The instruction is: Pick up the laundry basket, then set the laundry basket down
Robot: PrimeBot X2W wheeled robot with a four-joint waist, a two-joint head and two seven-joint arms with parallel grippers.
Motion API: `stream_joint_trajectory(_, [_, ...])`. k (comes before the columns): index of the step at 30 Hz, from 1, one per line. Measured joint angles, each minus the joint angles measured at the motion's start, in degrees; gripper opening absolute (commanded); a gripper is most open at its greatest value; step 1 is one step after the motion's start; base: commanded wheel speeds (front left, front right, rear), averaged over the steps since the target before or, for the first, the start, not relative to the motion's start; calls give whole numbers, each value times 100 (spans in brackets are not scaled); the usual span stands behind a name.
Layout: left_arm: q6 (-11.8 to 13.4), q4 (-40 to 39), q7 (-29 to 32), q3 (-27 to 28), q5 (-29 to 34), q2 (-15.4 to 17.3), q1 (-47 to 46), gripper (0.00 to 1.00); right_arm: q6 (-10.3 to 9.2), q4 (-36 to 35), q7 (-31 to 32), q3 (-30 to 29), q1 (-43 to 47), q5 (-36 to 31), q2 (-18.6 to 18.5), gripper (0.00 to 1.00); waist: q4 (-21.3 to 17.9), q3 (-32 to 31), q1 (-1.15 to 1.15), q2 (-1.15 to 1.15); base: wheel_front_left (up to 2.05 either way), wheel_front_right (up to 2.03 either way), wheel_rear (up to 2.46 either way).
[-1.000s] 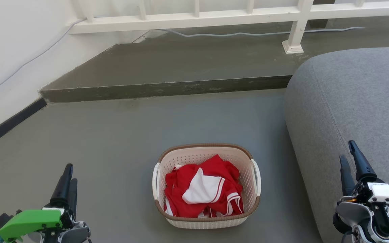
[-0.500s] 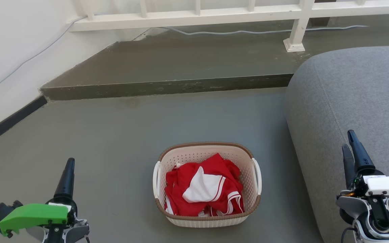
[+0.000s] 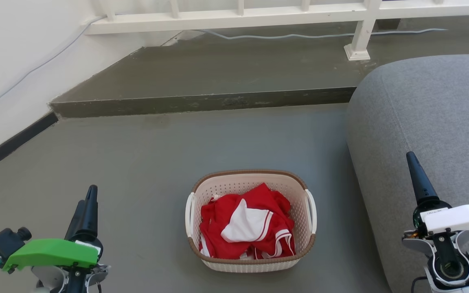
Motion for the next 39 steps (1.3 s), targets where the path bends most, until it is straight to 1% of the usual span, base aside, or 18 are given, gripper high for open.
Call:
stream_joint_trajectory(4, [84,-42,-85,-79,505,23,-50,100,0,-19,-75,71,-10,-437,-89,100,2,18,0,0,0,0,0])
stream_joint_trajectory(8, [196,-60,-156,-186,959,35,-114,100,0,-89,-153,73,-65,-956,-104,100,-1,33,0,0,0,0,0])
stream_joint_trajectory(12, [253,-78,-243,-312,1434,54,-115,100,-9,-152,-233,127,-107,-1403,-124,100,-7,47,0,0,0,0,0])
stream_joint_trajectory(20, [435,-103,-387,-526,2254,53,-126,100,-108,-160,-399,338,-107,-2246,-204,100,-6,65,0,0,0,0,0])
stream_joint_trajectory(21, [455,-113,-437,-556,2410,49,-129,100,-112,-160,-411,385,-107,-2434,-224,100,-1,71,0,0,0,0,0])
stream_joint_trajectory(23, [498,-127,-487,-578,2602,48,-130,100,-166,-164,-456,423,-107,-2590,-224,100,4,77,0,0,0,0,0])
stream_joint_trajectory(33, [555,-234,-693,-745,3415,20,-228,100,-304,-200,-658,486,-108,-3432,-223,100,33,89,0,0,0,0,0])
stream_joint_trajectory(39, [600,-260,-799,-827,3847,11,-229,100,-346,-231,-778,571,-108,-3904,-222,100,45,73,0,0,0,0,0])
